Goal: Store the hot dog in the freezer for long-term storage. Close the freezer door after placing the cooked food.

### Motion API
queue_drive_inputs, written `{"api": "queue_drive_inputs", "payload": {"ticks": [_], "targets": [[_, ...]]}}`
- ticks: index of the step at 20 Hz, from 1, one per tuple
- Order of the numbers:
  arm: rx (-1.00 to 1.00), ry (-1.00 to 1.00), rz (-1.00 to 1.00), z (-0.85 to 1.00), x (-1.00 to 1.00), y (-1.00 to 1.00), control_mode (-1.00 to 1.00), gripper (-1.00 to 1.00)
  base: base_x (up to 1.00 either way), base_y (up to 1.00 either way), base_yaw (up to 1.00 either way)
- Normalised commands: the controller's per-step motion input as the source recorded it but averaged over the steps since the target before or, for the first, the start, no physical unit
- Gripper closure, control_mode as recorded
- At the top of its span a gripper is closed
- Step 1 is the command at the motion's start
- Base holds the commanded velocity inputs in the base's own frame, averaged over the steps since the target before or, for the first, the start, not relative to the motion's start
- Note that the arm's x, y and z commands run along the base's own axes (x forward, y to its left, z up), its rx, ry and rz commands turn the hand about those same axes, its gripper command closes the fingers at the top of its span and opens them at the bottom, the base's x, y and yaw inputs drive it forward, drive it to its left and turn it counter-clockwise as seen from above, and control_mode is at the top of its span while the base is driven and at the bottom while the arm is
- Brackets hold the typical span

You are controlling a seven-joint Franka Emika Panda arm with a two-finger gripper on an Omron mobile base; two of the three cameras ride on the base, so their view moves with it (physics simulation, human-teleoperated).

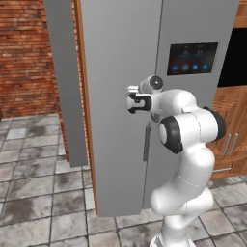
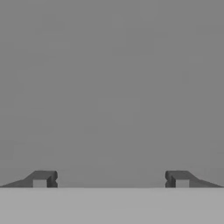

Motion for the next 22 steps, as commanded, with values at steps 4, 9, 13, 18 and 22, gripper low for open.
{"api": "queue_drive_inputs", "payload": {"ticks": [4,9,13,18,22], "targets": [[0.00,-0.06,0.00,0.00,0.01,0.00,-1.00,-1.00,0.00,0.00,0.00],[-0.01,0.00,0.00,0.01,0.31,0.00,-1.00,-1.00,0.00,0.00,0.00],[0.00,0.00,0.00,0.02,0.39,0.00,-1.00,-1.00,0.00,0.00,0.00],[-0.03,0.04,0.00,0.04,0.43,0.00,-1.00,-1.00,0.00,0.00,0.00],[-0.05,0.08,0.00,0.01,0.54,0.00,-1.00,-1.00,0.00,0.00,0.00]]}}
